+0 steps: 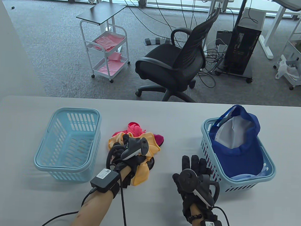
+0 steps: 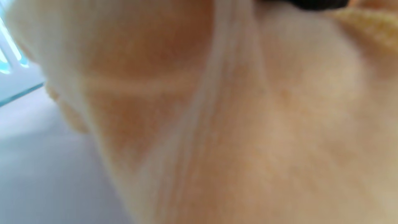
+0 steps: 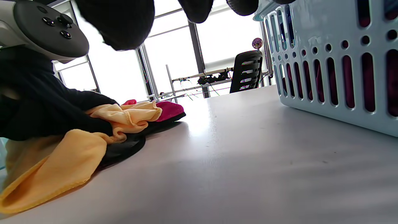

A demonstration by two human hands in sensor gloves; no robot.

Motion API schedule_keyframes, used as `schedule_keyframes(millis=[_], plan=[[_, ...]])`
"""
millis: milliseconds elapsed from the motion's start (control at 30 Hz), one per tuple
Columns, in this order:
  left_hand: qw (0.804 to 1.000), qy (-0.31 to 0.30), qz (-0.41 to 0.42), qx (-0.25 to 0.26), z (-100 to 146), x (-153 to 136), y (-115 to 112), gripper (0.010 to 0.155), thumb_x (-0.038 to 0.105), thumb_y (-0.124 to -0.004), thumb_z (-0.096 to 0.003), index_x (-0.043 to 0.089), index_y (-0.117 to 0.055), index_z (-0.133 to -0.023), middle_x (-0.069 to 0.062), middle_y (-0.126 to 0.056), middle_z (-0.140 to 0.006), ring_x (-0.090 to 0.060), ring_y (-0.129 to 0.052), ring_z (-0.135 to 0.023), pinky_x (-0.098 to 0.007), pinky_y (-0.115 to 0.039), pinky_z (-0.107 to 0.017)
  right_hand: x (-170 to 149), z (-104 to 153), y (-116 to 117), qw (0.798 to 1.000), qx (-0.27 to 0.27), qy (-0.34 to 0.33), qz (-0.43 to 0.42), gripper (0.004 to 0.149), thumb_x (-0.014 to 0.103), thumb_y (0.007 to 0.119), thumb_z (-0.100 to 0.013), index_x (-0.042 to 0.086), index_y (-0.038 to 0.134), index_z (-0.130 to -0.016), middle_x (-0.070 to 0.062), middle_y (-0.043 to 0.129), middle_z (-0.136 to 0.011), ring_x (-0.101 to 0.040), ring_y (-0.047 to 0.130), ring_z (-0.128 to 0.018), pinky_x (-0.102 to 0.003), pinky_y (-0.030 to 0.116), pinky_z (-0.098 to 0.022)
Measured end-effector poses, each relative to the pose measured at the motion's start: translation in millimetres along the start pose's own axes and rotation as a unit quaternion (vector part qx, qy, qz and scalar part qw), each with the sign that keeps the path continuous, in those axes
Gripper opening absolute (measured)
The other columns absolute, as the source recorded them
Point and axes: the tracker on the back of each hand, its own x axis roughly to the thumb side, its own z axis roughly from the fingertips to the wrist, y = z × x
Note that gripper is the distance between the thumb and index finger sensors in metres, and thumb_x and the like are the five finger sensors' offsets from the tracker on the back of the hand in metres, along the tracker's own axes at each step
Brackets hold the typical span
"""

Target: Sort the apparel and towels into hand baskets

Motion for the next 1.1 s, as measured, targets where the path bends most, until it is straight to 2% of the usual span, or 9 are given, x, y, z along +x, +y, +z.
schedule_keyframes(millis=[200,300,500,700,1100], plan=[[0.999,0.002,0.002,0.047,0.5,-0.2,6.5,0.057,0.049,-0.068,-0.0569,0.03,-0.053,-0.109,-0.028,-0.044,-0.119,-0.067,-0.081,-0.088,-0.065,-0.084,-0.06,-4.5,-1.2,5.8,1.0,0.005,0.014,0.003,0.077,0.044,0.075,-0.052,0.007,0.043,-0.11,-0.031,0.033,-0.112,-0.062,0.034,-0.098,-0.076,0.038,-0.067],[0.998,0.01,0.022,0.051,-2.2,-3.6,12.3,0.052,0.047,-0.066,-0.0581,0.029,-0.058,-0.106,-0.025,-0.05,-0.118,-0.065,-0.086,-0.085,-0.062,-0.088,-0.057,-4.6,-2.6,5.7,1.0,0.007,0.018,0.0,0.076,0.044,0.075,-0.052,0.007,0.043,-0.11,-0.031,0.033,-0.112,-0.062,0.033,-0.098,-0.076,0.038,-0.068],[0.995,0.011,0.098,0.023,-5.7,-15.6,19.5,0.051,0.044,-0.059,-0.061,0.029,-0.056,-0.11,-0.025,-0.049,-0.118,-0.065,-0.084,-0.085,-0.063,-0.087,-0.057,-5.4,-0.6,3.8,1.0,0.002,0.016,0.0,0.076,0.044,0.075,-0.052,0.007,0.044,-0.11,-0.031,0.033,-0.112,-0.062,0.033,-0.098,-0.076,0.038,-0.068],[0.992,0.01,0.128,0.015,-6.1,-23.0,22.9,0.052,0.044,-0.057,-0.0615,0.03,-0.054,-0.111,-0.027,-0.049,-0.118,-0.066,-0.082,-0.087,-0.064,-0.085,-0.059,-4.8,-1.1,3.8,1.0,0.0,0.009,-0.003,0.076,0.043,0.075,-0.052,0.007,0.044,-0.11,-0.031,0.033,-0.112,-0.062,0.033,-0.098,-0.076,0.038,-0.068],[0.977,0.04,0.193,0.075,13.7,-44.2,42.9,0.051,0.04,-0.064,-0.0594,0.032,-0.058,-0.109,-0.026,-0.06,-0.115,-0.059,-0.09,-0.084,-0.057,-0.09,-0.057,-7.3,0.0,2.2,1.0,0.001,-0.003,-0.029,0.076,0.044,0.075,-0.052,0.006,0.044,-0.11,-0.031,0.033,-0.112,-0.062,0.033,-0.098,-0.076,0.038,-0.068]])
